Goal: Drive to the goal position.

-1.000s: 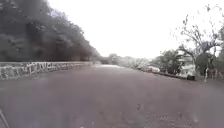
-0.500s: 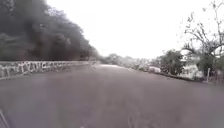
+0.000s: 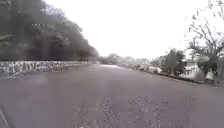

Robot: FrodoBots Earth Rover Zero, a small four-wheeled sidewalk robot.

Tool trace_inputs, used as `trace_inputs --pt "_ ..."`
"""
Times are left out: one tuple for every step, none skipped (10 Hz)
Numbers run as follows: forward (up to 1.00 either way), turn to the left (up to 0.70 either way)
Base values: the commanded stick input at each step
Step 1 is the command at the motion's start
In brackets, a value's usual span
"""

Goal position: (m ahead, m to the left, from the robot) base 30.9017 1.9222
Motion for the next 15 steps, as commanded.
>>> trace_inputs --pt "1.0 0.0" --pt "1.0 0.0" --pt "1.0 0.0" --pt "1.0 0.0" --pt "1.0 0.0" --pt "1.0 0.0" --pt "1.0 0.0" --pt "1.0 0.0" --pt "1.0 0.0" --pt "1.0 0.0" --pt "1.0 0.0" --pt "1.0 0.0" --pt "1.0 0.0" --pt "1.0 0.0" --pt "1.0 0.0"
